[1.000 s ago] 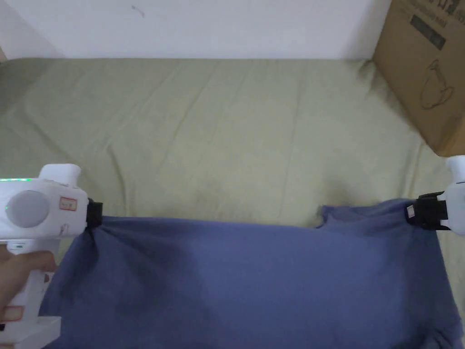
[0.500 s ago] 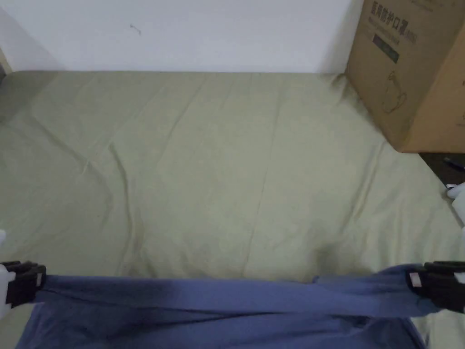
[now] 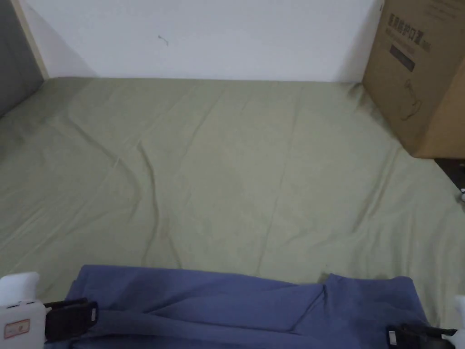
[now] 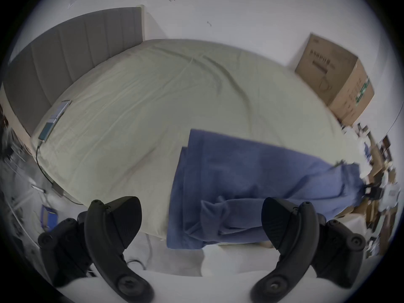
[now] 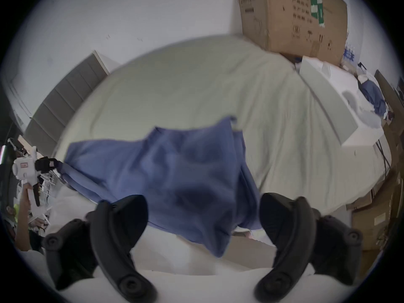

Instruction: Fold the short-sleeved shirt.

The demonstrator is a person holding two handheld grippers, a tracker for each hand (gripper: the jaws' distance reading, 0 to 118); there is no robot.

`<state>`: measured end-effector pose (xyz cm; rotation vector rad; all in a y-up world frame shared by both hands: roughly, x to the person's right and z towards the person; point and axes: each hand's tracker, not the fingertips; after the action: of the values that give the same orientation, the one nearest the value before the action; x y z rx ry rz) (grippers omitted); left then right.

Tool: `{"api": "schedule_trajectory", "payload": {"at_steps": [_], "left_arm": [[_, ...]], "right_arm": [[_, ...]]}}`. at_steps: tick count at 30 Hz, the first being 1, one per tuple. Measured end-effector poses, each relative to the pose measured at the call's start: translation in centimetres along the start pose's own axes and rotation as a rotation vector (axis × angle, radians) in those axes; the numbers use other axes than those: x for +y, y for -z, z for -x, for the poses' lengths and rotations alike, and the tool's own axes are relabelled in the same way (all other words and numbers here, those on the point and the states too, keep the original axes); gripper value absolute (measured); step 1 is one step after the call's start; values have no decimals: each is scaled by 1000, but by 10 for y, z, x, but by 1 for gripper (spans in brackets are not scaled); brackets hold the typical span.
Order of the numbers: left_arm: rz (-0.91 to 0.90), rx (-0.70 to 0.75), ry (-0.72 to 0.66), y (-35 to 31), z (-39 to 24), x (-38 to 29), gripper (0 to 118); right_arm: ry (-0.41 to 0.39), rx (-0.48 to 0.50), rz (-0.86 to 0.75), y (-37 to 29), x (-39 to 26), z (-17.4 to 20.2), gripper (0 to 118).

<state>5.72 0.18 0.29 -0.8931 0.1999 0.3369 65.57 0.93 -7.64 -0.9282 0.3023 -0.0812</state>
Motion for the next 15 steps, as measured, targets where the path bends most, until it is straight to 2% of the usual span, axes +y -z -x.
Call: {"api": "schedule_trajectory", "payload": {"at_steps": [1,3,4,5,6,7,8,9,10,11,12,15], "left_arm": [[-8,-25,-26,-7,-1,3,111],[-27,-75,-50,-21,4,7,111],[-52,-65,-43,-28,1,8,111],[-90,-74,-27,-35,-3,9,110],[-97,-99,-11,-41,-7,11,109],[-84,-115,-3,-38,-5,12,103],[-91,-127,-4,-41,-8,12,79],[-94,-156,10,-43,-12,13,51],[-95,-158,15,-44,-15,12,16],[-94,-154,21,-47,-30,7,0],[-114,-143,68,-48,-36,4,0],[-74,-178,50,-45,-33,-6,0]], "right_arm": [[-9,15,-33,-9,5,7,103],[-59,-32,-124,-22,15,26,102],[-78,-15,-175,-29,19,34,100],[-82,-6,-221,-35,23,45,92],[-80,13,-275,-40,27,56,79],[-66,36,-322,-44,30,68,57],[-54,51,-359,-45,32,76,22],[-48,74,-396,-44,34,88,3],[-44,94,-413,-43,36,100,1],[-40,118,-424,-42,37,109,0],[-41,146,-431,-39,37,119,0],[-48,135,-462,-35,34,151,0]]}}
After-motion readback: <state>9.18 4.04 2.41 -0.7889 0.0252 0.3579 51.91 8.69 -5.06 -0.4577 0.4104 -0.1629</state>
